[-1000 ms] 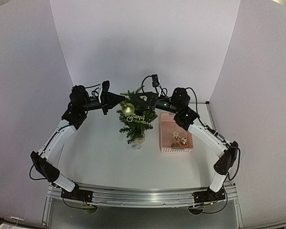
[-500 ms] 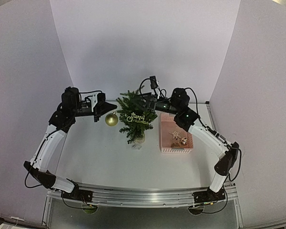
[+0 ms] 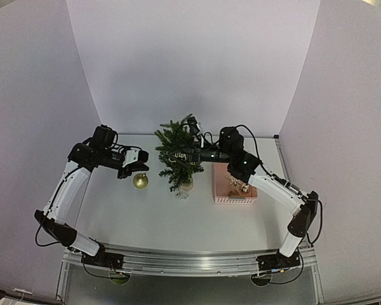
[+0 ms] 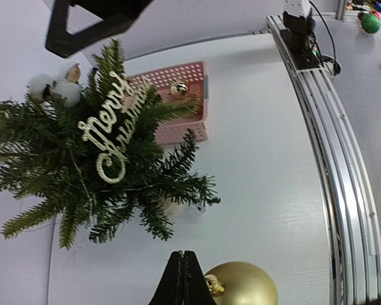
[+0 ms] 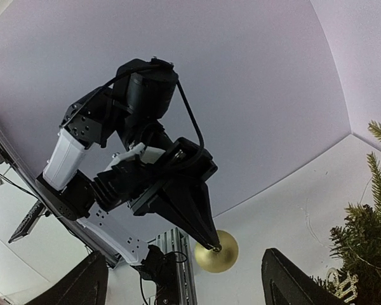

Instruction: Decorate the small christmas tree

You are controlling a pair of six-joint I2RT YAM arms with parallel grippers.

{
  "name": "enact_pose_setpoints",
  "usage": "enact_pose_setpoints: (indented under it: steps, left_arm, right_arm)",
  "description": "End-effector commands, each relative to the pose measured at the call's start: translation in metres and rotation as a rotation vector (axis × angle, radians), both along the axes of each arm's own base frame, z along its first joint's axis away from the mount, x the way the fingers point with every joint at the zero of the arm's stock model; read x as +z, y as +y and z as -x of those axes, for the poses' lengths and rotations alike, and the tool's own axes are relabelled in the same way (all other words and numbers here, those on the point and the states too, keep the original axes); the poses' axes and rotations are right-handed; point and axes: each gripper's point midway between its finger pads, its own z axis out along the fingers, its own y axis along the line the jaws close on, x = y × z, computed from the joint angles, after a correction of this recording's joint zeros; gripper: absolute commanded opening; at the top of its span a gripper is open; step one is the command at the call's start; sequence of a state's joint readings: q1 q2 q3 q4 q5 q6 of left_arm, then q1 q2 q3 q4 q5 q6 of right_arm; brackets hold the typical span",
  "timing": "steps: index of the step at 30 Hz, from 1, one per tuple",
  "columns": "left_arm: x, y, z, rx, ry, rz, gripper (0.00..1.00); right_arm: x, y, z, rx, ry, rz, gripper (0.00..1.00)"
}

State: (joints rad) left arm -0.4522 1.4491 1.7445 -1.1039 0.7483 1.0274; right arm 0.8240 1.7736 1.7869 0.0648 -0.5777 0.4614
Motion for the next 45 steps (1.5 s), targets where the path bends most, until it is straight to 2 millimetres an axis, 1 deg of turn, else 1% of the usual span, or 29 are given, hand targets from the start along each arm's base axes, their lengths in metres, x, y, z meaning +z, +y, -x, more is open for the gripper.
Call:
enact_pose_setpoints:
  steps: [1, 3, 5, 9, 14, 16, 24, 31, 36, 41, 45]
  left_arm:
    - [-0.031, 0.012, 0.022, -0.111, 0.098, -0.124, 0.0]
    - [-0.04, 0.011, 0.021, -0.122, 0.105, -0.129, 0.0]
    - [-0.048, 0.008, 0.015, -0.126, 0.078, -0.123, 0.0]
    - [-0.072, 0.005, 0.003, -0.138, 0.037, -0.138, 0.0]
    - [-0.078, -0.006, -0.014, -0.151, -0.001, -0.109, 0.0]
    - [-0.083, -0.009, -0.021, -0.157, -0.014, -0.112, 0.0]
    - [-0.099, -0.013, -0.024, -0.238, -0.027, -0.133, 0.0]
    - [-0.099, -0.022, -0.037, -0.252, -0.048, -0.114, 0.0]
    - [-0.098, -0.025, -0.038, -0.261, -0.056, -0.094, 0.0]
    - [-0.092, -0.028, -0.039, -0.269, -0.07, -0.073, 0.0]
    - [-0.09, -0.032, -0.048, -0.258, -0.087, -0.061, 0.0]
  right_arm:
    - [0.027, -0.016, 0.015, 0.002, -0.071, -0.038, 0.81]
    - [0.021, -0.016, 0.014, 0.004, -0.063, -0.029, 0.81]
    - [0.016, -0.015, 0.013, 0.005, -0.052, -0.021, 0.81]
    - [0.016, -0.015, 0.015, 0.01, -0.061, -0.02, 0.81]
    - [0.015, -0.016, 0.014, 0.005, -0.079, -0.016, 0.81]
    - [0.014, -0.015, 0.014, 0.005, -0.08, -0.015, 0.81]
    - [0.014, -0.015, 0.013, 0.0, -0.094, -0.014, 0.82]
    - [0.015, -0.015, 0.013, 0.001, -0.1, -0.014, 0.82]
    - [0.014, -0.016, 0.013, -0.004, -0.101, -0.013, 0.82]
    - [0.016, -0.016, 0.014, -0.002, -0.103, -0.016, 0.82]
    - [0.016, -0.017, 0.014, -0.003, -0.103, -0.016, 0.82]
